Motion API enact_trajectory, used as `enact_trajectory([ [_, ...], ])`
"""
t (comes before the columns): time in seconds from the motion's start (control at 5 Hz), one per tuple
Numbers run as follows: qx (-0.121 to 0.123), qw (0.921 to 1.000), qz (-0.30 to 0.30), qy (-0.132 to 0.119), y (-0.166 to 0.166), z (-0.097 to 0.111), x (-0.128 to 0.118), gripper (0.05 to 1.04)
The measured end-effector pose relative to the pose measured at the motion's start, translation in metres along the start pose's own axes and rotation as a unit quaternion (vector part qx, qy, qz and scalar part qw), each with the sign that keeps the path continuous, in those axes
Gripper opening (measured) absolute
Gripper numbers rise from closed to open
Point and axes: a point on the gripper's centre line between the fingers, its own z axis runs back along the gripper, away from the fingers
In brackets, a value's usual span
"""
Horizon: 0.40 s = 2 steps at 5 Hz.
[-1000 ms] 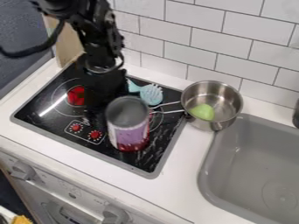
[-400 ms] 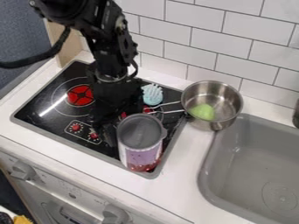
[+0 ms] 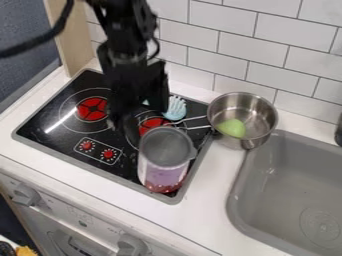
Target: Slide the can to the lower right edge of the stove
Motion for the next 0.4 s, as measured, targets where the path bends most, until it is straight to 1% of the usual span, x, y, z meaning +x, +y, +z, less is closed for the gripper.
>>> enact_trajectory([
  [0.2, -0.036, 0.9993, 0.008, -0.007, -0.008, 0.031, 0.003, 0.999],
  [0.4, -0.047, 0.9983, 0.022, -0.025, -0.007, 0.038, 0.014, 0.999],
])
